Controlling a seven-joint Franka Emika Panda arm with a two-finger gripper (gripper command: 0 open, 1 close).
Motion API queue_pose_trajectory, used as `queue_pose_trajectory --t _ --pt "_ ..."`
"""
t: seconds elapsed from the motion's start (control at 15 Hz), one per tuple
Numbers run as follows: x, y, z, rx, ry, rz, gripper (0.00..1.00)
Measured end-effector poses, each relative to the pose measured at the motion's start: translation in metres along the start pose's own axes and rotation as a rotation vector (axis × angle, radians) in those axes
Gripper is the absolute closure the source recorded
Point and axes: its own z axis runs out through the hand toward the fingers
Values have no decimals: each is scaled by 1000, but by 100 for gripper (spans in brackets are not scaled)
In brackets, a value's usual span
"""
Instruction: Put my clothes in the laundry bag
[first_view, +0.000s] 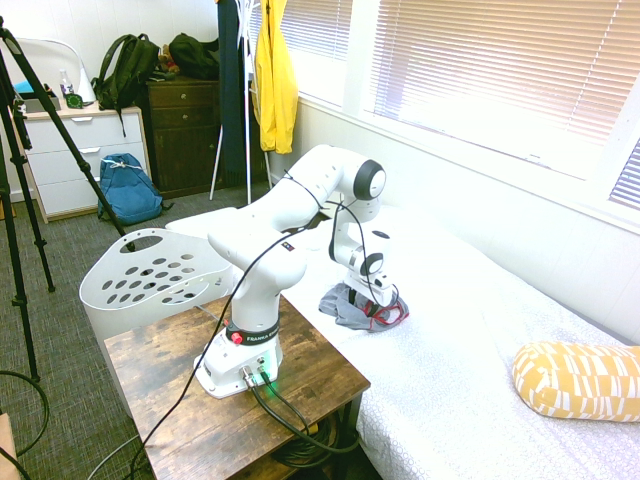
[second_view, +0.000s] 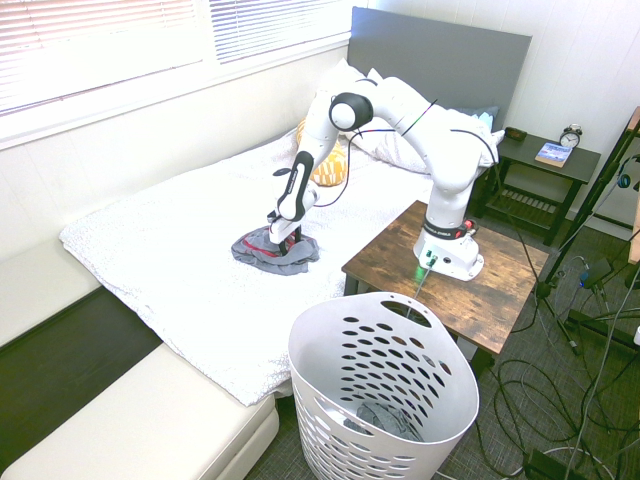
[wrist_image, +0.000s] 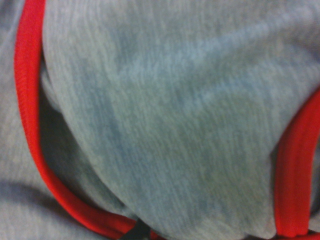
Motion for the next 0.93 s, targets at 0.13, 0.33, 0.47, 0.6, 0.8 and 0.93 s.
queue_pose_trajectory --t 0.13,0.33,0.47,0.6,0.8,0.93 --pt "-1 0 2 -2 4 -16 100" --pt "-4 -2 2 -5 12 -29 100" --pt "-5 -3 2 -2 12 -31 100" --pt "-6 -3 1 -1 15 -36 100" --pt "-5 -3 0 2 15 -35 100" --pt "-6 -2 0 7 15 -33 100"
